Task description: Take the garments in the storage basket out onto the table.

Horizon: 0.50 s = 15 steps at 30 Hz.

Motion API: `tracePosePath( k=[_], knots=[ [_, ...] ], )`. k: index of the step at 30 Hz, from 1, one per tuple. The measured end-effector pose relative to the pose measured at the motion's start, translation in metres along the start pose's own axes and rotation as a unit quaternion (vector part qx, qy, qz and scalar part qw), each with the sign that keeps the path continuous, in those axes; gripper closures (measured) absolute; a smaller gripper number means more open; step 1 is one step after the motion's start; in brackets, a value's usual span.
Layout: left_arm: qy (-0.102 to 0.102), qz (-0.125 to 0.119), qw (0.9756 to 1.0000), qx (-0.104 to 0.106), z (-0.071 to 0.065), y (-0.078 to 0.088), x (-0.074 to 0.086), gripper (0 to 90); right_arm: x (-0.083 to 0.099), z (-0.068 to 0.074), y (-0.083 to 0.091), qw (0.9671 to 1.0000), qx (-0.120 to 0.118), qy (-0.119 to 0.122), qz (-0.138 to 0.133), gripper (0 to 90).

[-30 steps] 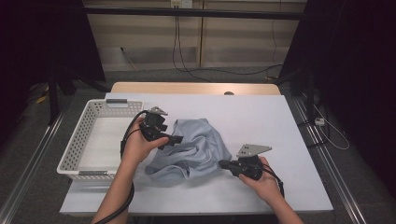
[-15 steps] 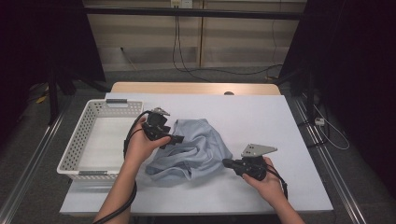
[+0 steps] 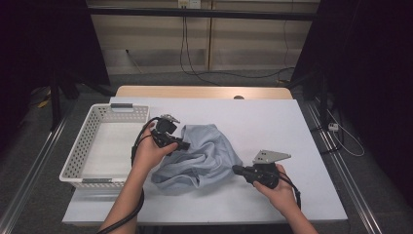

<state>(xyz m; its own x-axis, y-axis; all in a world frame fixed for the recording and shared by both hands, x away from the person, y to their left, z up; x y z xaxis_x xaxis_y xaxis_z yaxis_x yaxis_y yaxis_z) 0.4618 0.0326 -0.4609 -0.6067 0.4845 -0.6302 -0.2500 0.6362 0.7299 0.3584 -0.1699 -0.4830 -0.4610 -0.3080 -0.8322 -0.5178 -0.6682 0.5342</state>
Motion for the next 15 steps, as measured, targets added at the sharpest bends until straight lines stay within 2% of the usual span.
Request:
tracePosePath(
  k=[2, 5, 9, 15],
  knots=[
    [0.007, -0.014, 0.9999, -0.001, 0.0, 0.002, -0.004, 79.8, 0.0, 0.001, 0.001, 1.0, -0.003, 0.0, 0.0, 90.0],
    [0.016, -0.037, 0.9991, 0.01, -0.001, 0.005, -0.011, 82.7, -0.001, 0.004, 0.002, 0.9999, -0.01, -0.002, -0.002, 90.0],
    [0.014, -0.052, 0.9984, 0.015, -0.003, 0.003, -0.018, 83.7, -0.003, 0.012, 0.004, 0.9998, -0.018, 0.005, -0.002, 90.0],
    [0.009, -0.066, 0.9976, 0.019, -0.006, 0.0, -0.026, 84.6, -0.008, 0.027, 0.003, 0.999, -0.043, 0.008, -0.005, 90.0]
  ],
)
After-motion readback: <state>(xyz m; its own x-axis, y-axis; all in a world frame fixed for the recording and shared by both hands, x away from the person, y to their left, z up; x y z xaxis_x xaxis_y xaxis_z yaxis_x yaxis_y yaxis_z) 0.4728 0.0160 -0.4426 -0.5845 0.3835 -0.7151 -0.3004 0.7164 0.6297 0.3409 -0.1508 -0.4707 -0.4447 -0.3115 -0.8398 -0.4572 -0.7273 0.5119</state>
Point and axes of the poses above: each handheld gripper's, and its own axes: y roughly backward along the jaws, x roughly out of its underside, z roughly to its left, the point moved 9 cm from there along -y, roughly forward along the jaws
